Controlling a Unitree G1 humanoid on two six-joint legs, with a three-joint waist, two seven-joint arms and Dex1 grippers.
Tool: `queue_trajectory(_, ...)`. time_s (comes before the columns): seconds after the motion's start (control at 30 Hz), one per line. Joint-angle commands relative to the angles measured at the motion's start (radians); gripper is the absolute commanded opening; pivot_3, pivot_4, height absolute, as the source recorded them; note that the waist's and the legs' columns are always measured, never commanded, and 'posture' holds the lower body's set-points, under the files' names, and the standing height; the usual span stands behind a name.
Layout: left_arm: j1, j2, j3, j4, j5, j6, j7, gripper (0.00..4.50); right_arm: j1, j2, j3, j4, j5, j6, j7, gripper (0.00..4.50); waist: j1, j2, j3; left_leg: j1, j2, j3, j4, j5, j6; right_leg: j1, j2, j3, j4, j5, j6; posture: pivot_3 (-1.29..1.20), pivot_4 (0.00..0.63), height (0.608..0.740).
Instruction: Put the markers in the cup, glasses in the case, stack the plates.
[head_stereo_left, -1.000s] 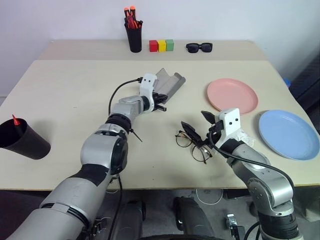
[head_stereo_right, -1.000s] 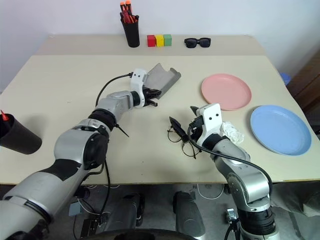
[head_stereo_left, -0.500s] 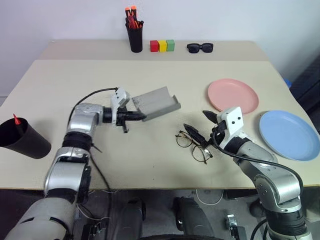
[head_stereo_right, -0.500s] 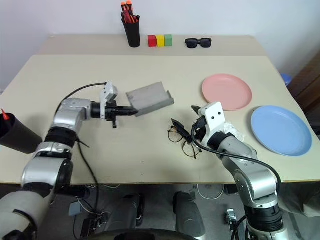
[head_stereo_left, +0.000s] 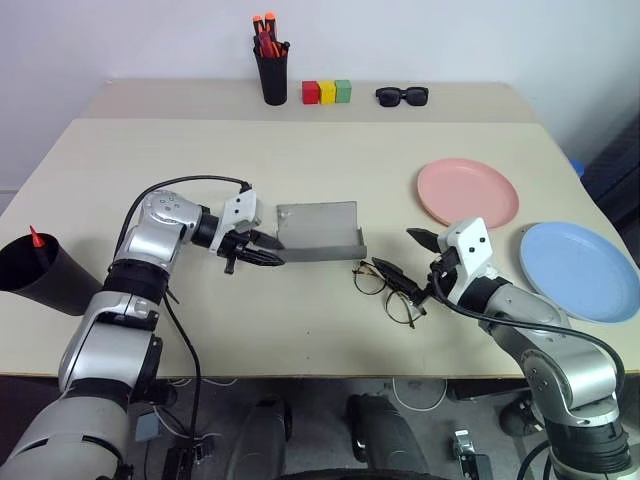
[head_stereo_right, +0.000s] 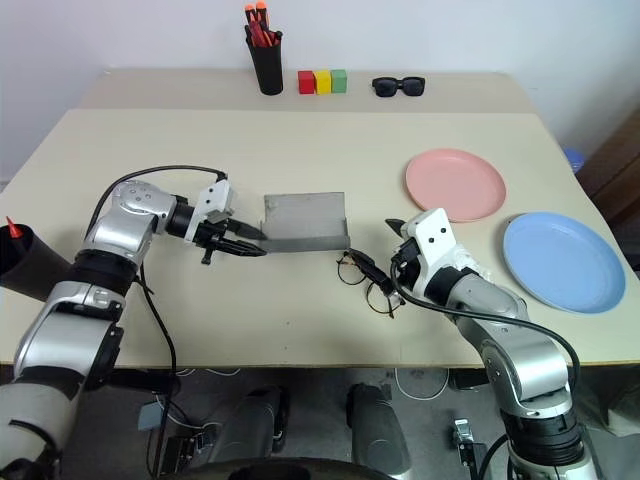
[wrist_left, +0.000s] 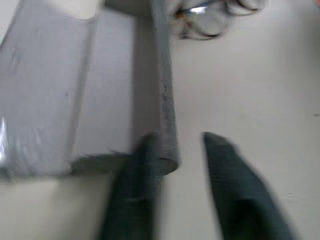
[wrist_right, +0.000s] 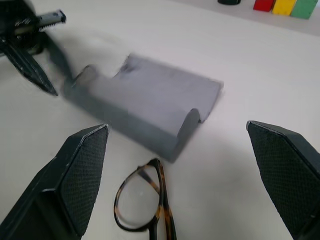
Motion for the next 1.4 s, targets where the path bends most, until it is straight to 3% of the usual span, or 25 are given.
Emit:
queue_trajectory(0.03,-0.046,-0.012,0.036,0.043,0.001,-0.069,0.089,3.27,0.007,-0.03,-0.026,-0.034,0.008,0.016,0.01,4.5,0.0,0.0,0.0,0.0,0.0,0.0,0.0,0.0,0.0,0.0,0.0,0.0,0.0,0.0,0.0,0.0,0.15,0.74)
queue_trajectory(0.07,-0.051,-0.016,0.045,0.047,-0.008,-0.07,0.107,3.85,0.012,-0.039,-0.029,-0.039,0.009,0.024,0.012,4.5,0.0,0.0,0.0,0.0,0.0,0.0,0.0,0.0,0.0,0.0,0.0,0.0,0.0,0.0,0.0,0.0,0.15,0.74)
queue_trajectory(0.23,-0.01,-0.035,0.13,-0.102,-0.127,0.054,0.144,3.85,0.001,-0.102,-0.068,-0.069,0.053,0.125,0.023,4.5,-0.001,0.0,0.0,0.0,0.0,0.0,0.0,0.0,0.0,0.0,0.0,0.0,0.0,0.0,0.0,0.0,0.15,0.74)
queue_trajectory(0.53,0.313,0.059,0.107,-0.613,-0.204,0.286,0.16,3.85,-0.062,-0.23,-0.035,-0.107,0.086,0.276,0.061,4.5,-0.006,0.002,0.0,0.001,0.002,0.0,-0.001,0.0,0.0,0.0,0.0,0.0,0.001,0.0,0.0,0.0,0.15,0.74)
queue_trajectory(0.7,0.5,0.091,0.082,-0.869,-0.24,0.381,0.207,3.85,-0.104,-0.24,0.01,-0.12,0.094,0.348,0.053,4.5,0.002,0.002,0.0,0.001,0.003,0.0,-0.001,0.0,0.0,0.0,-0.001,0.001,-0.001,-0.002,-0.004,0.0,0.15,0.74)
queue_trajectory(1.0,0.631,0.073,0.056,-1.038,-0.256,0.465,0.346,3.85,-0.185,-0.234,0.114,-0.082,0.056,0.459,0.003,4.5,-0.001,0.002,0.0,0.001,0.002,0.001,-0.001,0.0,0.0,0.0,0.0,0.001,-0.002,-0.002,-0.004,0.0,0.15,0.74)
queue_trajectory(1.1,0.649,0.07,0.056,-1.061,-0.27,0.478,0.374,3.92,-0.19,-0.232,0.142,-0.068,0.039,0.475,-0.006,3.61,-0.001,0.002,0.0,0.001,0.002,0.001,0.0,0.0,0.0,0.0,0.0,0.001,-0.002,-0.002,-0.004,0.0,0.15,0.74)
queue_trajectory(1.33,0.645,0.064,0.06,-1.06,-0.291,0.486,0.416,3.92,-0.198,-0.215,0.19,-0.039,-0.006,0.483,-0.035,0.05,-0.001,0.002,0.0,0.001,0.002,0.002,-0.001,0.0,0.0,0.0,0.0,0.001,-0.002,-0.002,-0.004,0.0,0.15,0.74)
queue_trajectory(1.4,0.643,0.063,0.061,-1.057,-0.295,0.485,0.423,3.92,-0.196,-0.216,0.189,-0.051,-0.007,0.489,-0.035,0.05,-0.001,0.002,0.0,0.001,0.002,0.002,0.0,0.0,0.0,0.0,0.0,0.001,-0.002,-0.002,-0.004,0.0,0.15,0.74)
